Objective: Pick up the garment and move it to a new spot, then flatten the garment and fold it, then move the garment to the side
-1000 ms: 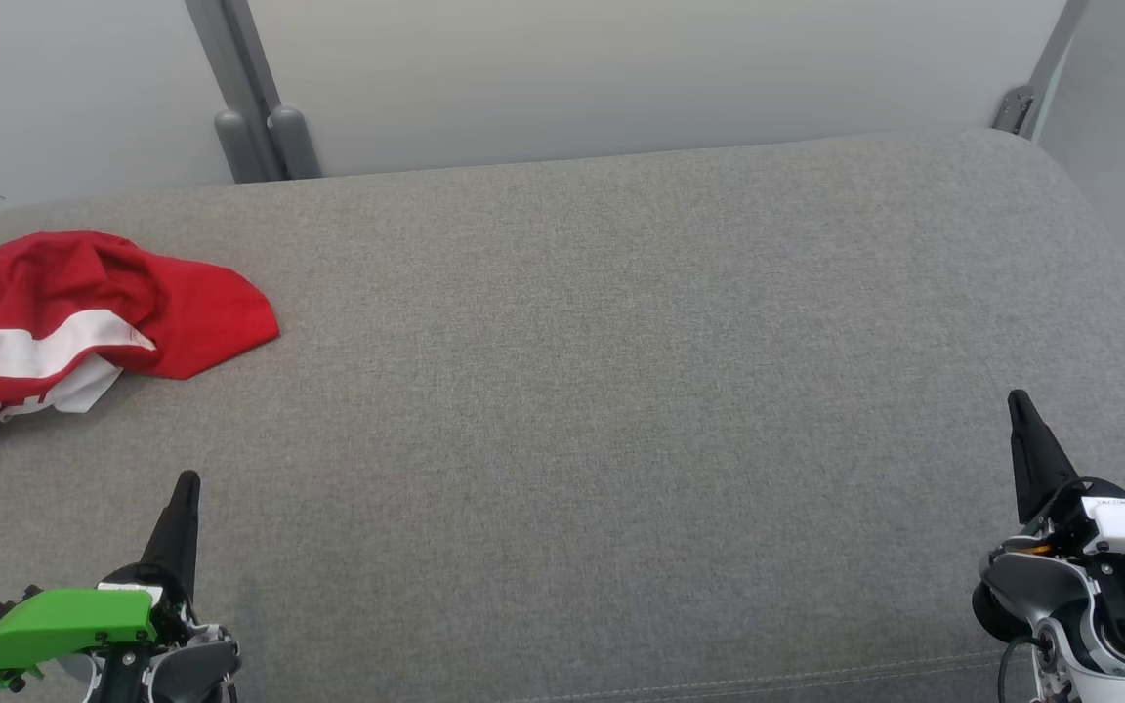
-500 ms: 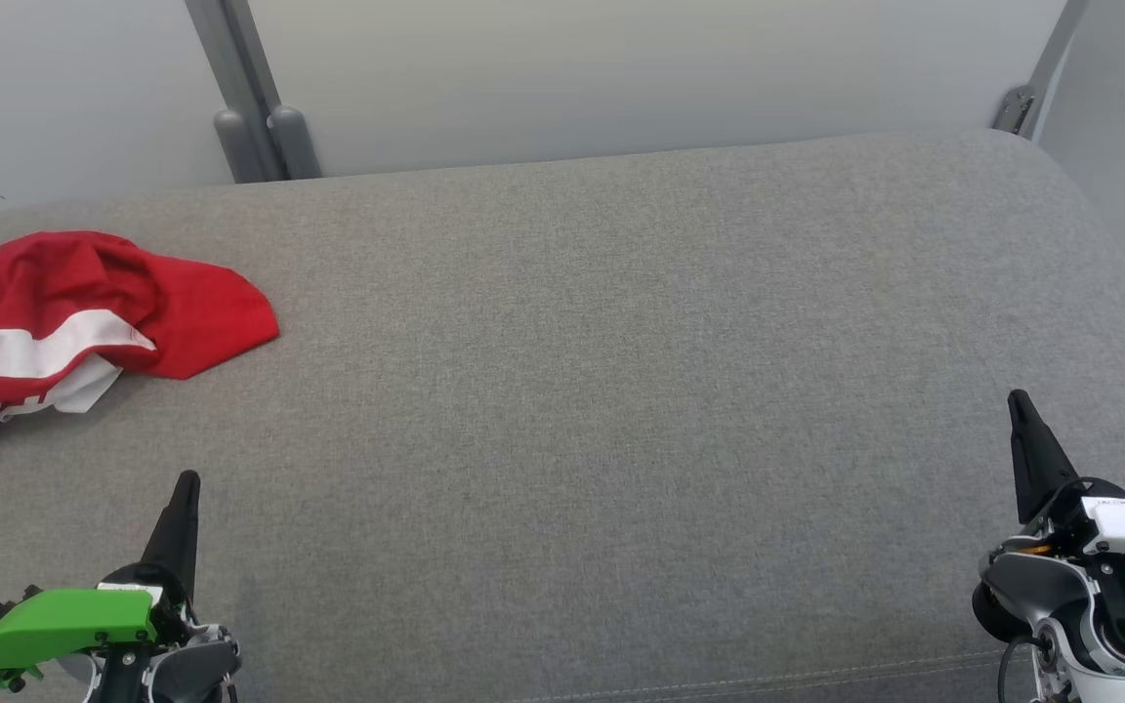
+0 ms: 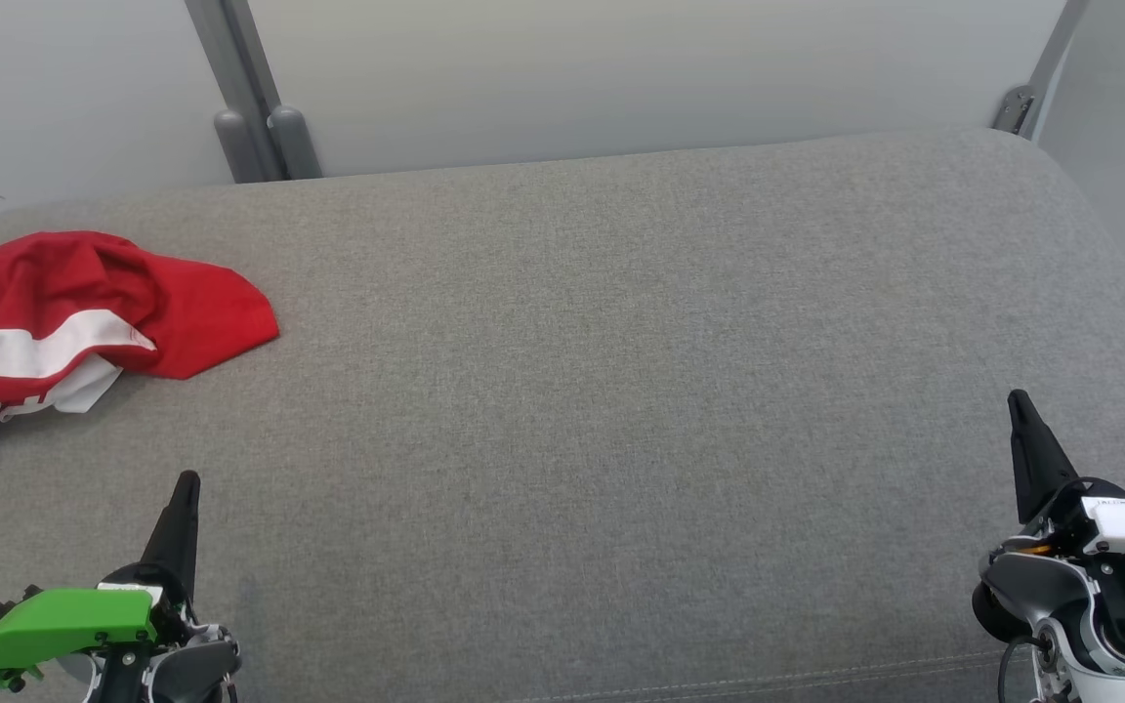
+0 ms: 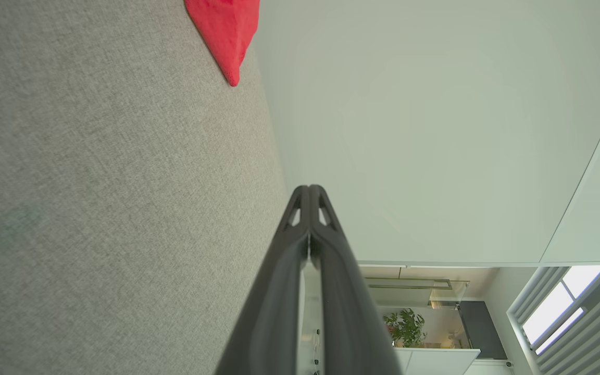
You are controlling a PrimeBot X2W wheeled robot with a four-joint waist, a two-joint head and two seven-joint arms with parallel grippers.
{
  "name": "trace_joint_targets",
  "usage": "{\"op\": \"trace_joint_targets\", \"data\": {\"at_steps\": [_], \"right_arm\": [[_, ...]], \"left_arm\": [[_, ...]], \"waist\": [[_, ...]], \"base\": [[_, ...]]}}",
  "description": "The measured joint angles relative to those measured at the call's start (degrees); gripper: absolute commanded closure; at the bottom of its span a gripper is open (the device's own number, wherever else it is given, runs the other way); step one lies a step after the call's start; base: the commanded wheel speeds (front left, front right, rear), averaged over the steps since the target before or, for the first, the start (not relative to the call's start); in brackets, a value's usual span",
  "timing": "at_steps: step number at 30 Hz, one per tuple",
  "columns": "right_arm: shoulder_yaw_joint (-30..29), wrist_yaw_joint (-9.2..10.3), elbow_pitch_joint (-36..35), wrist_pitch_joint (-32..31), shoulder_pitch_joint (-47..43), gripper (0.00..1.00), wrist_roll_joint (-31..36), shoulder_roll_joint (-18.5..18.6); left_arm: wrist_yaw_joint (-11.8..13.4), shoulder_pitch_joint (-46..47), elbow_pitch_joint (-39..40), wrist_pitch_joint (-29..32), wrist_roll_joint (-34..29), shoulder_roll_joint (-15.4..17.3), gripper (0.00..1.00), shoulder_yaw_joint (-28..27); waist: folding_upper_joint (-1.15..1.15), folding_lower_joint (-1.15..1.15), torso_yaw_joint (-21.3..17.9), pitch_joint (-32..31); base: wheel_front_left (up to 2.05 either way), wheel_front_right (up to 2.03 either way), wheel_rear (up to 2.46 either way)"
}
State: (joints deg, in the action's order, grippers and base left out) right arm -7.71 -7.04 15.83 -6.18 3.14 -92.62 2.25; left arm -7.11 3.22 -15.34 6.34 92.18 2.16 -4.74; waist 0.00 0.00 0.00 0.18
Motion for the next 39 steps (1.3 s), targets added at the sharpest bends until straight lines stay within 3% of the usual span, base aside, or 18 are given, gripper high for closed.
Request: {"op": "trace_joint_targets", "data": {"at_steps": [39], "right_arm": [[0.00,-0.01,0.00,0.00,0.00,1.00,0.00,0.00]], "left_arm": [[0.00,0.00,0.00,0.00,0.00,0.00,1.00,0.00]], "waist": [[0.00,0.00,0.00,0.00]], "base": [[0.00,0.00,0.00]]}}
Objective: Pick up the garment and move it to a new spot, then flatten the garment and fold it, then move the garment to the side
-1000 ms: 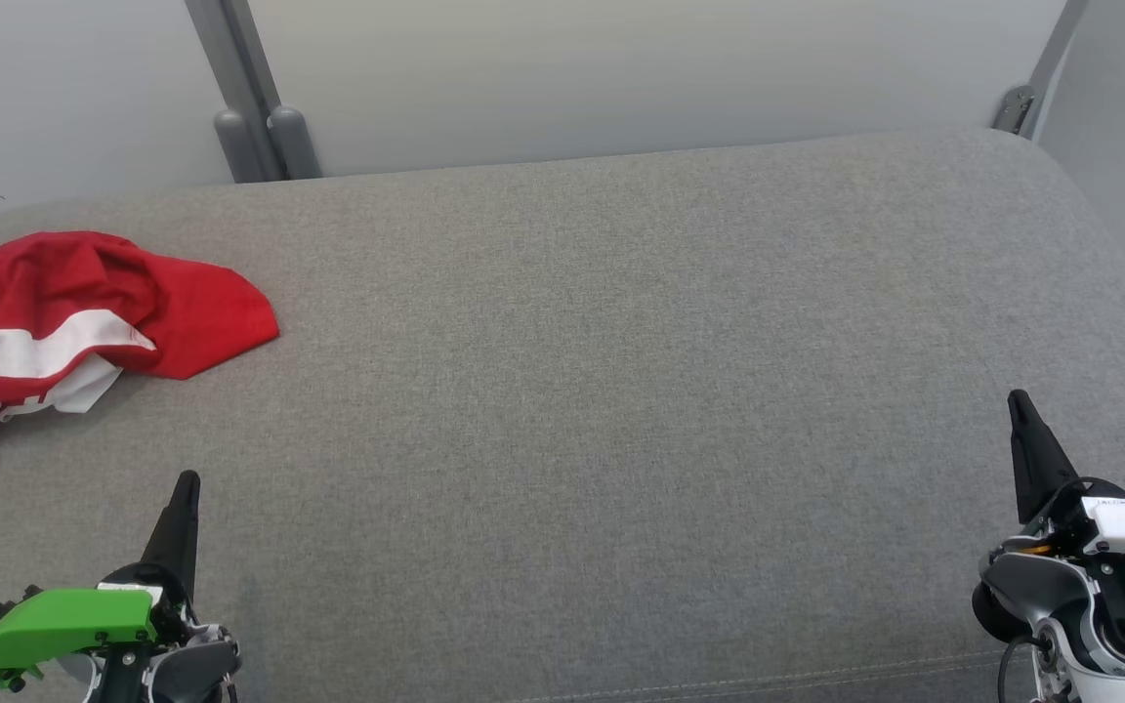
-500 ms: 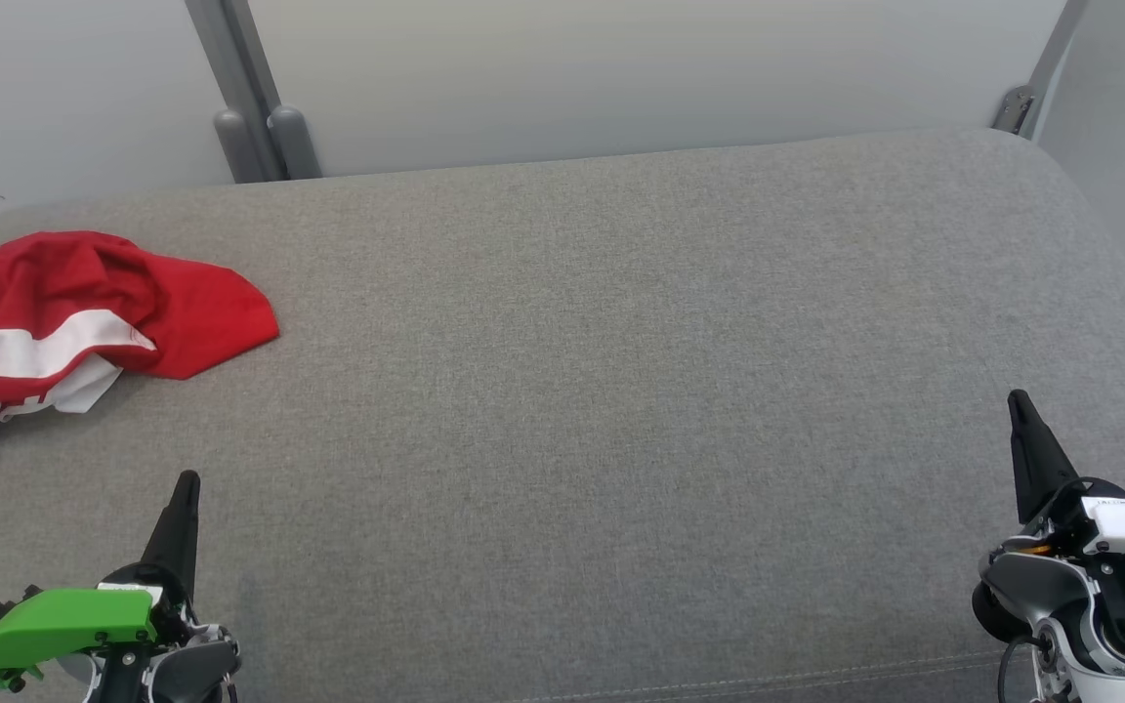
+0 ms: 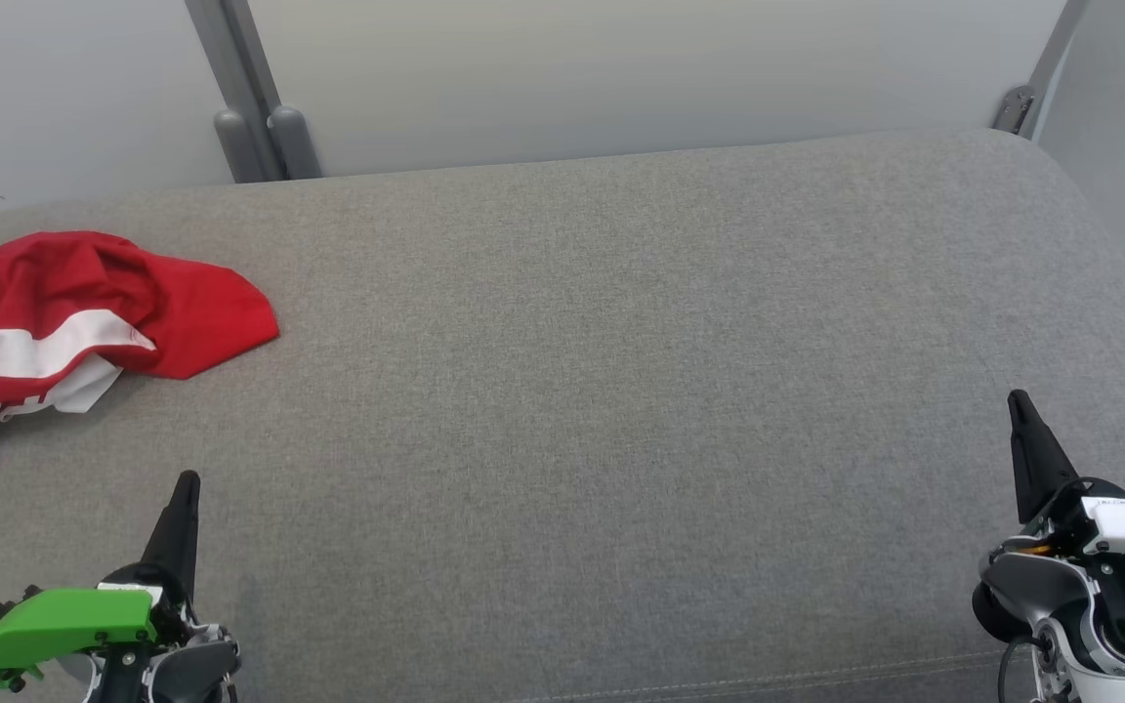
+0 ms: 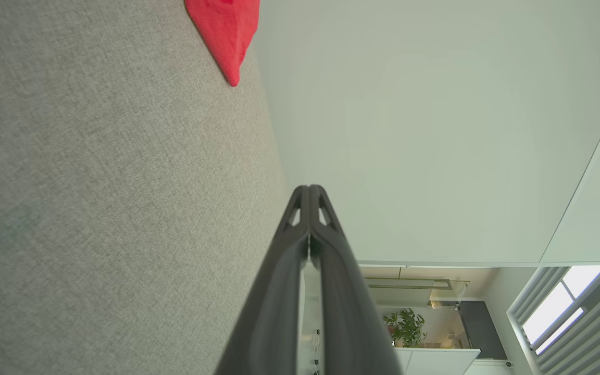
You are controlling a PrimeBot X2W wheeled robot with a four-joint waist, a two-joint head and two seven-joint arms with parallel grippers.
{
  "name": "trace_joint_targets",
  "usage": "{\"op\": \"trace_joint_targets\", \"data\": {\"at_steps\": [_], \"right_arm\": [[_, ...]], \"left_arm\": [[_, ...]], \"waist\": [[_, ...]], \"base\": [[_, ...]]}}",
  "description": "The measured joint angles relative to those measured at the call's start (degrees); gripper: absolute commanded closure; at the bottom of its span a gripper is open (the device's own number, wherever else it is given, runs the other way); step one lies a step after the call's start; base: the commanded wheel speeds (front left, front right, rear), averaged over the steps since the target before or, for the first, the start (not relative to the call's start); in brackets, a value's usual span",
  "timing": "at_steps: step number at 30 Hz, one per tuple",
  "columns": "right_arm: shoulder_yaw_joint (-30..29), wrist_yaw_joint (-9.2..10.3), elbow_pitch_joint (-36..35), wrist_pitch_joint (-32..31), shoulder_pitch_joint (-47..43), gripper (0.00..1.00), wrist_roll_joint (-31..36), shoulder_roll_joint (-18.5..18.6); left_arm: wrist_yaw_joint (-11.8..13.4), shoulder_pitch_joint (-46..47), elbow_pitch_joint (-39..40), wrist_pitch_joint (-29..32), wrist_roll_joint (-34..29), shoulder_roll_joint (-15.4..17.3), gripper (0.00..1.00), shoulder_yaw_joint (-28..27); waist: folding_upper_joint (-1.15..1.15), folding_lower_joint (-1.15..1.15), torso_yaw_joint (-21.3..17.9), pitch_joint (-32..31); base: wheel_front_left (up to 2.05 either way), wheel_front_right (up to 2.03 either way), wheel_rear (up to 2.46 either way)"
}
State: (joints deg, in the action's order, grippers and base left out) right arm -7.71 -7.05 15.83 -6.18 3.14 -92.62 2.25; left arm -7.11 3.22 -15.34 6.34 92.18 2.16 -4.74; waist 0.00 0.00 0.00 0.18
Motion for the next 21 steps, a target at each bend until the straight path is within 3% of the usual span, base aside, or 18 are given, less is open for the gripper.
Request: {"op": "trace_joint_targets", "data": {"at_steps": [4,5,21], "right_arm": [[0.08,0.02,1.38,0.01,-0.91,1.00,-0.02,-0.52],[0.12,0.04,2.02,0.01,-1.58,0.00,-0.02,-0.86],[1.91,0.09,0.78,1.19,-2.97,0.00,-0.01,-1.42]], "left_arm": [[0.10,-0.87,-1.41,0.00,0.00,-0.27,1.00,0.15],[0.13,-1.44,-2.12,0.00,0.00,-0.57,0.00,0.20],[0.14,-2.80,-1.02,-1.98,-0.77,-1.19,0.00,1.25]], "waist": [[0.00,0.00,0.00,0.00],[0.00,0.00,0.00,0.00],[0.00,0.00,-0.05,0.07]], "base": [[0.00,0.00,0.00],[0.00,0.00,0.00],[0.00,0.00,0.00]]}}
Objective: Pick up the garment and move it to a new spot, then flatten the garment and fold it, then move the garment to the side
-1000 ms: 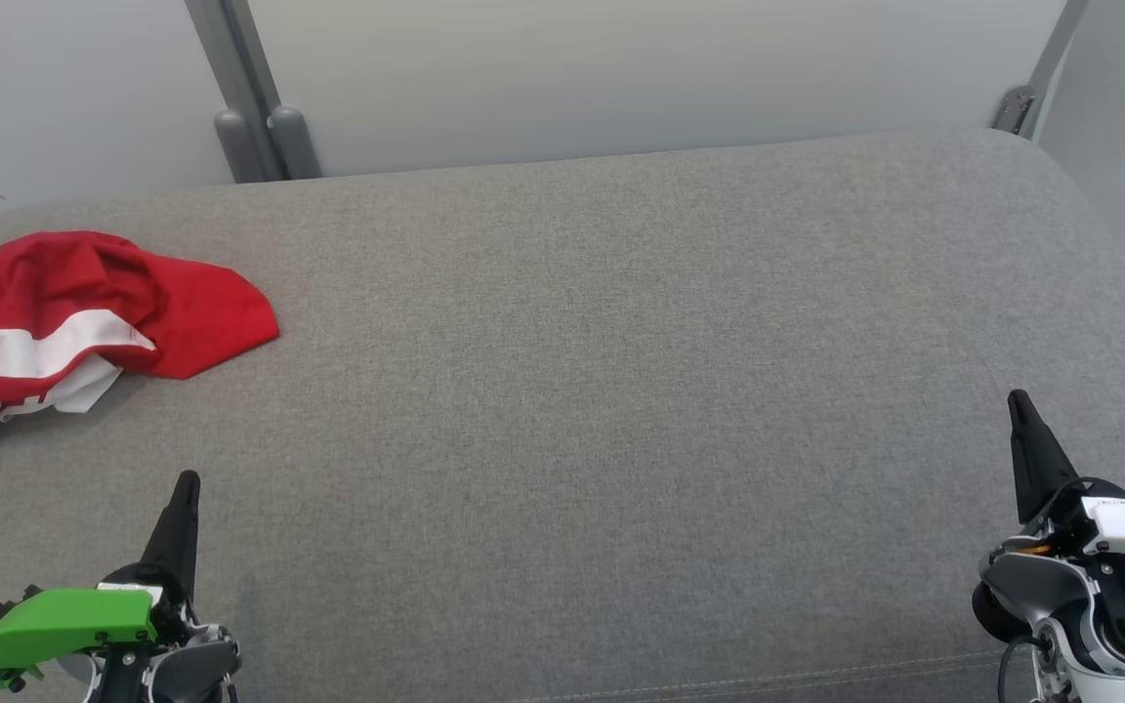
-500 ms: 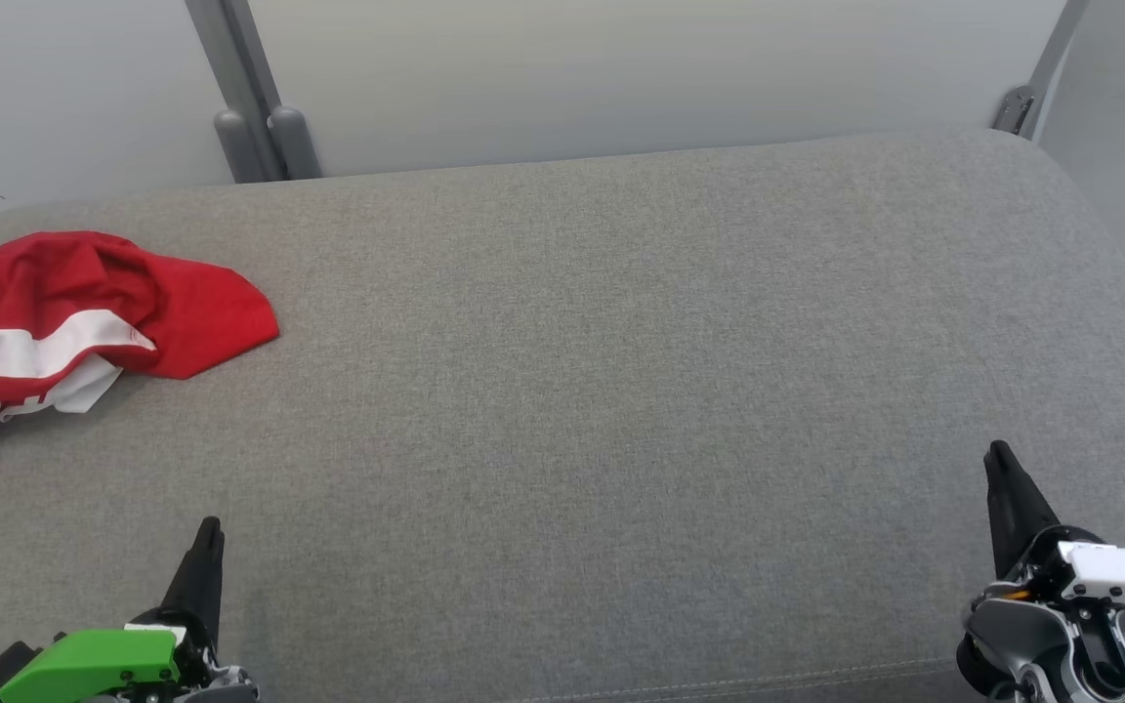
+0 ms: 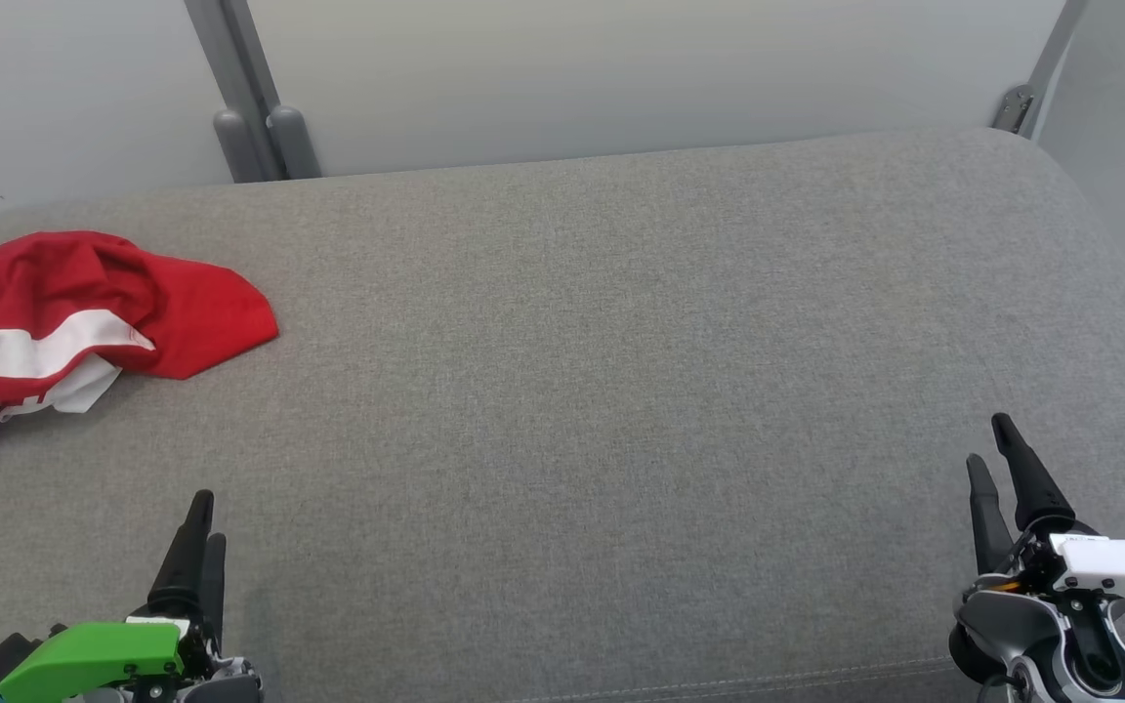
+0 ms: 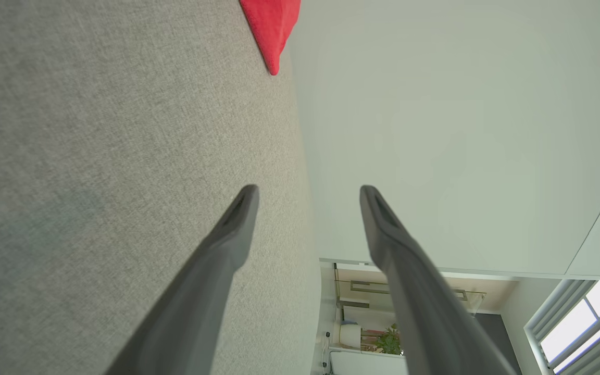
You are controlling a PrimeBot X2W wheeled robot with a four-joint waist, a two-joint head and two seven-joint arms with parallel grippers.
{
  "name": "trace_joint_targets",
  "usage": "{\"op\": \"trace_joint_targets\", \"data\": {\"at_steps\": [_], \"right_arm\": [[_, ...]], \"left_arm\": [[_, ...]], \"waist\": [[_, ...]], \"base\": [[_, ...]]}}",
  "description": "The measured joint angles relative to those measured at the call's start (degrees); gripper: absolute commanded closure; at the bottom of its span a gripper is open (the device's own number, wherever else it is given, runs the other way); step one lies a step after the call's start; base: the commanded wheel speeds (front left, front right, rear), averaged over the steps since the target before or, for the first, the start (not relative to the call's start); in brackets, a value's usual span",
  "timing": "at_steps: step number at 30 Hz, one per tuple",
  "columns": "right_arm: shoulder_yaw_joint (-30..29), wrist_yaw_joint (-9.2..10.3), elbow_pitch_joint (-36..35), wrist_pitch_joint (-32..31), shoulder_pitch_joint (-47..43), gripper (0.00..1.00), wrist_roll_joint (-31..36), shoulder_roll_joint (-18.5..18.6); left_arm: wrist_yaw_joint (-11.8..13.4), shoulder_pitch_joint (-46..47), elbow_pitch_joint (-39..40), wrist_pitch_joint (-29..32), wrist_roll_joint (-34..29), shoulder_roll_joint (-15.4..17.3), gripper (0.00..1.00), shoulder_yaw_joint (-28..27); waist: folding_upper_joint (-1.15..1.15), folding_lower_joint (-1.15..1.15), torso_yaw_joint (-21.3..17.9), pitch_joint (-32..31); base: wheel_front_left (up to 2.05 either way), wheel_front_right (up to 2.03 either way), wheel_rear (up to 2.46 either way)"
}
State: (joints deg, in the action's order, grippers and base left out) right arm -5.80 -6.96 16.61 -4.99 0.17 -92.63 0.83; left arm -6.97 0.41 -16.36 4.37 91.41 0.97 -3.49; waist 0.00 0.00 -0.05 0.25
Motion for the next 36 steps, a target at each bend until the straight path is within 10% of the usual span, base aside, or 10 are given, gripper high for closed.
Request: {"op": "trace_joint_targets", "data": {"at_steps": [36], "right_arm": [[9.46,-0.01,-6.32,7.70,0.66,0.00,19.53,5.48]], "left_arm": [[0.32,0.90,6.94,-7.04,-27.60,4.57,0.00,5.43]], "waist": [[0.00,-0.01,-0.22,-0.09]], "base": [[0.00,0.00,0.00]]}}
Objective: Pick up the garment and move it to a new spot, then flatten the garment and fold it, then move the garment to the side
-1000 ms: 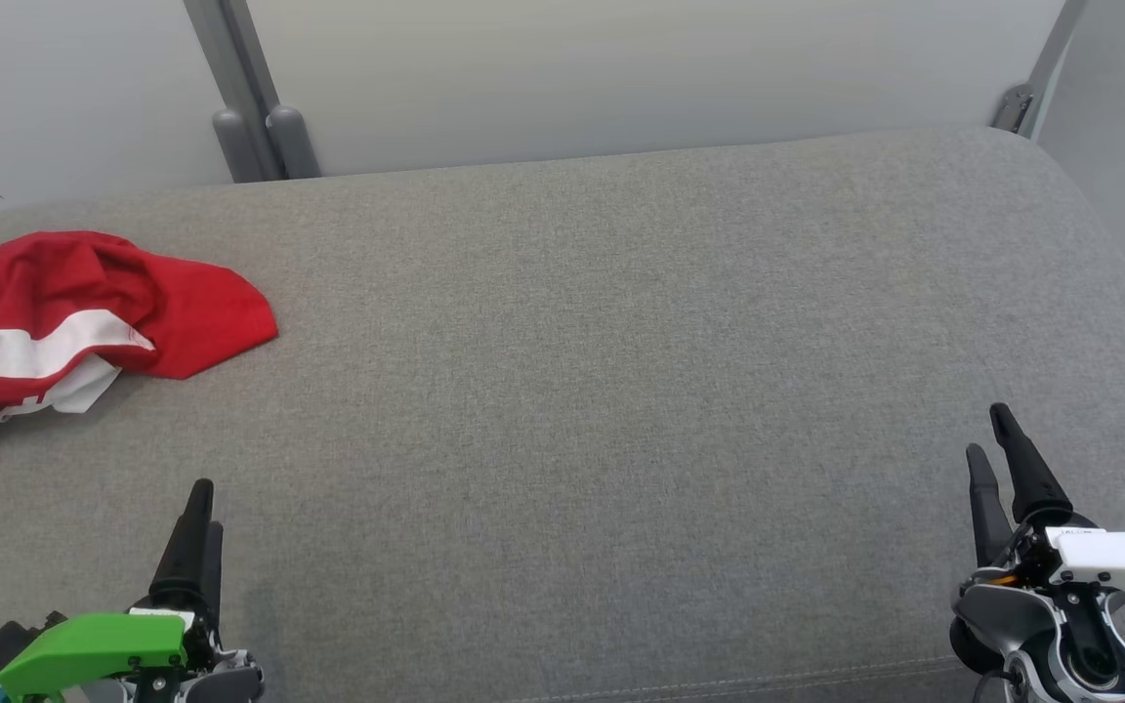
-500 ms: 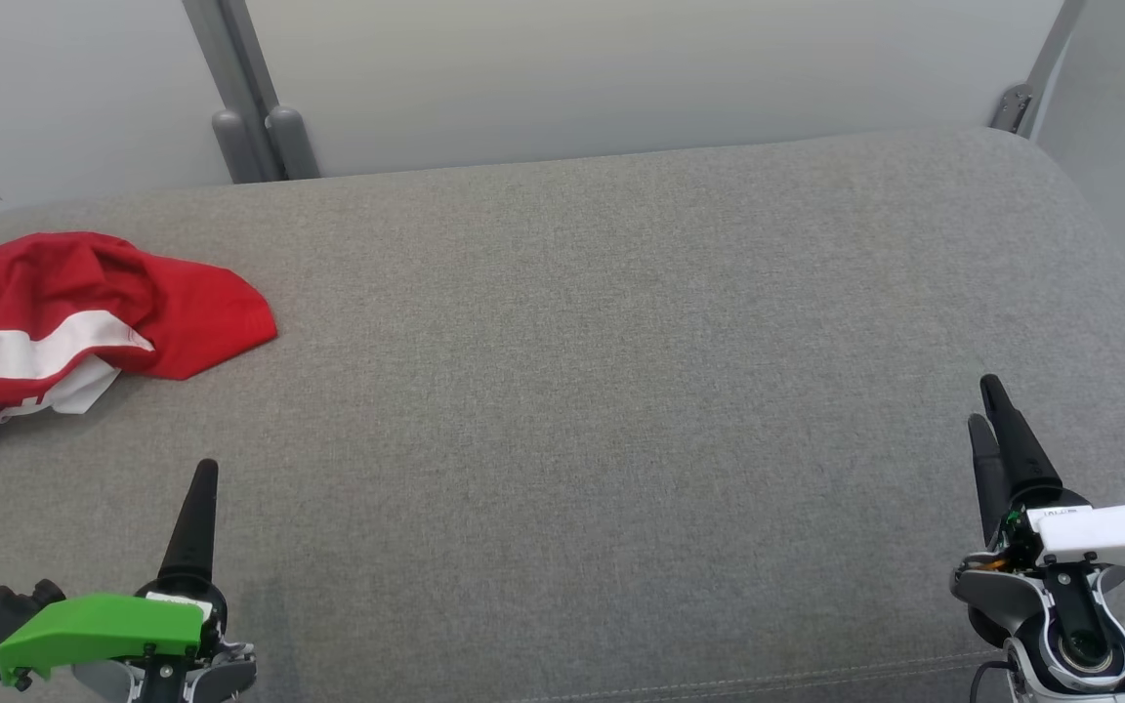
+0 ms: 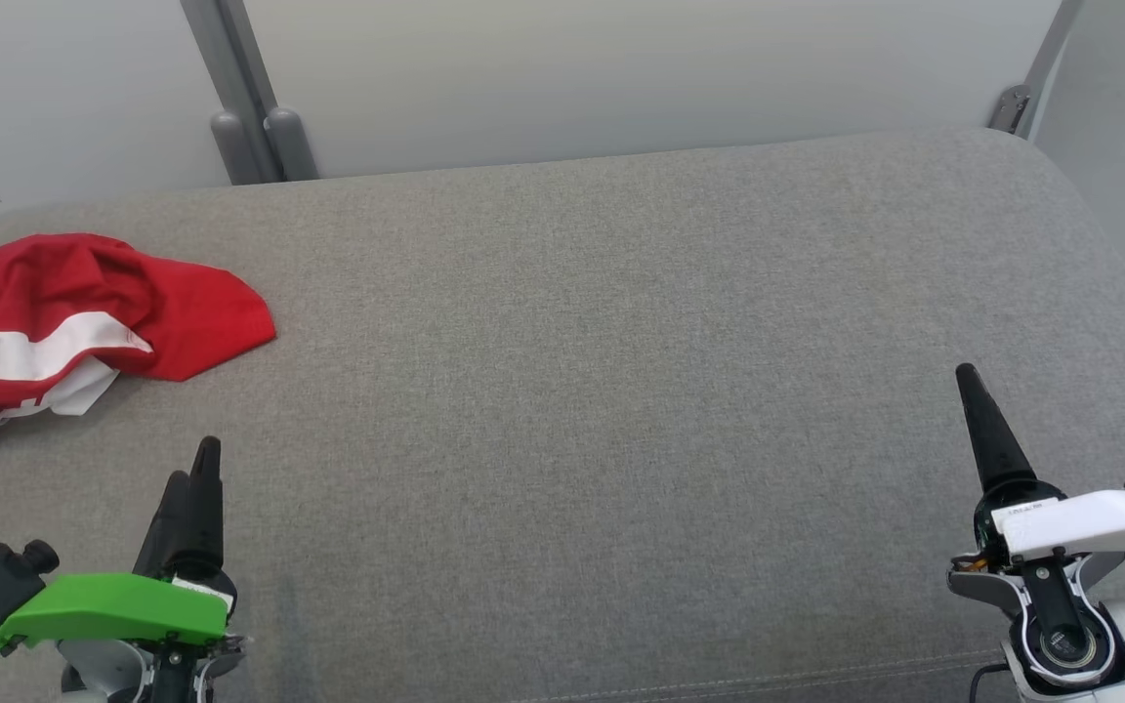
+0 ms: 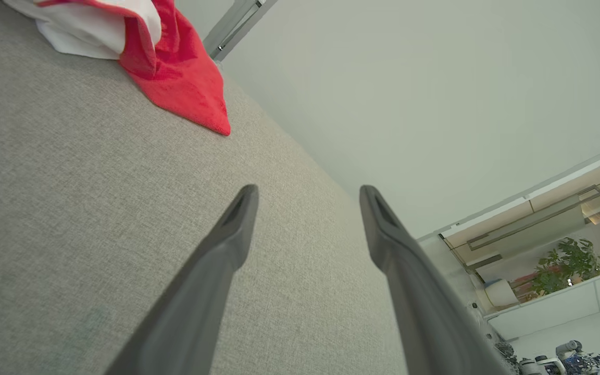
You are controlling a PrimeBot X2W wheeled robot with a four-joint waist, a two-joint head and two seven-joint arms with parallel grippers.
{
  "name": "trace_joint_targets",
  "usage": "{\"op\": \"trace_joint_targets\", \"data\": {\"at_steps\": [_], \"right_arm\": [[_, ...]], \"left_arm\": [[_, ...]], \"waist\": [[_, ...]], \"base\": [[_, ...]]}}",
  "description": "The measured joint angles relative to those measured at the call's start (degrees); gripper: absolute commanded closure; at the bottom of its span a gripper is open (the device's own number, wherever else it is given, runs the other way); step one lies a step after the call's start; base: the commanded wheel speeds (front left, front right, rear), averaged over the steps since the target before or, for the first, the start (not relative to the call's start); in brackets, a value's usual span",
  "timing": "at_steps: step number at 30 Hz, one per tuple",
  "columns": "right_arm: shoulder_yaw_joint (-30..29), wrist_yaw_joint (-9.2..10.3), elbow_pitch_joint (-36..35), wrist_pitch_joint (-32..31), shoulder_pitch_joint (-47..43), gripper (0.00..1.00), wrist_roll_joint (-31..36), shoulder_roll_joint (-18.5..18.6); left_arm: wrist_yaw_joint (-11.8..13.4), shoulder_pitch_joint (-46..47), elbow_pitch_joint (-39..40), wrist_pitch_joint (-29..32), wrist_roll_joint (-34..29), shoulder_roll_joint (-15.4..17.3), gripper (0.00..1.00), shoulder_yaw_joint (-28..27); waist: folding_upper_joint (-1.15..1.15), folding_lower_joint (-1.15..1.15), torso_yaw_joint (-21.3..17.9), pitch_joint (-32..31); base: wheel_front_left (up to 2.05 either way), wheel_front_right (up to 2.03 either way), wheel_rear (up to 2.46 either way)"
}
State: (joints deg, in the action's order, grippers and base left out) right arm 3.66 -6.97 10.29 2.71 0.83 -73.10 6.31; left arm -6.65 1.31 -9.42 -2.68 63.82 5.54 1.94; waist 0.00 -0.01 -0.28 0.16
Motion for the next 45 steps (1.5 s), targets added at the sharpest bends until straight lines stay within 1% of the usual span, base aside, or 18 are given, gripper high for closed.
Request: {"op": "trace_joint_targets", "data": {"at_steps": [5,9,13,14,16,17,21,23,25,30,34,39,45], "right_arm": [[1.42,-0.01,-0.25,1.25,1.05,0.00,5.92,1.49],[2.74,0.01,-0.62,1.82,1.27,0.00,10.71,2.41],[3.93,0.12,-0.76,2.59,1.34,0.00,14.19,2.71],[4.15,0.53,-0.78,2.83,1.35,0.00,14.73,2.68],[4.19,0.66,-1.00,3.18,1.36,0.00,16.23,2.61],[4.15,1.14,-1.21,3.34,1.40,0.00,17.12,2.58],[4.07,2.11,-1.92,3.91,1.69,0.00,20.81,2.59],[4.05,2.60,-2.23,4.42,1.95,0.00,22.34,2.59],[4.10,2.64,-2.64,4.90,2.17,0.00,24.15,2.60],[4.50,3.49,-3.26,5.81,2.19,0.00,28.10,2.61],[4.93,3.64,-3.65,6.45,2.19,0.00,31.27,2.60],[5.46,4.56,-3.82,7.43,2.19,0.00,34.84,2.50],[6.17,4.63,-3.89,8.53,2.19,0.00,39.12,2.50]], "left_arm": [[0.86,0.39,0.98,-1.19,-6.14,0.88,0.00,0.91],[1.22,0.40,1.10,-1.80,-9.90,0.88,0.00,2.40],[2.16,0.40,1.59,-2.57,-14.63,0.93,0.00,3.47],[2.32,0.40,1.74,-2.93,-15.90,0.96,0.00,3.67],[2.49,0.40,2.13,-3.02,-17.73,1.15,0.00,4.04],[2.67,0.40,2.29,-3.27,-18.89,1.18,0.00,4.21],[3.67,0.40,2.66,-4.16,-21.98,1.16,0.00,4.44],[3.72,0.40,2.99,-4.55,-23.34,1.14,0.00,4.69],[4.00,0.40,3.33,-4.74,-24.62,1.10,0.00,5.06],[4.49,0.40,4.33,-5.92,-28.52,0.85,0.00,5.53],[4.68,0.41,4.99,-6.52,-31.49,0.80,0.00,5.75],[4.98,0.42,5.89,-7.56,-35.08,0.74,0.00,6.05],[5.12,0.44,6.71,-8.60,-39.79,0.53,0.00,6.73]], "waist": [[0.00,0.00,-0.04,0.03],[0.00,0.00,-0.08,0.06],[0.00,0.00,-0.10,0.08],[0.00,0.00,-0.10,0.08],[0.00,0.00,-0.11,0.08],[0.00,0.00,-0.11,0.08],[0.00,0.00,-0.14,0.08],[0.00,0.00,-0.15,0.09],[0.00,0.00,-0.15,0.11],[0.00,0.00,-0.11,0.19],[0.00,0.00,-0.09,0.24],[0.00,0.00,-0.12,0.27],[0.00,0.00,-0.15,0.27]], "base": [[0.00,0.00,0.00],[0.00,0.00,0.00],[0.00,0.00,0.00],[0.00,0.00,0.00],[0.00,0.00,0.00],[0.00,0.00,0.00],[0.00,0.00,0.00],[0.00,0.00,0.00],[0.00,0.00,0.00],[0.00,0.00,0.00],[0.00,0.00,0.00],[0.00,0.00,0.00],[0.00,0.00,0.00]]}}
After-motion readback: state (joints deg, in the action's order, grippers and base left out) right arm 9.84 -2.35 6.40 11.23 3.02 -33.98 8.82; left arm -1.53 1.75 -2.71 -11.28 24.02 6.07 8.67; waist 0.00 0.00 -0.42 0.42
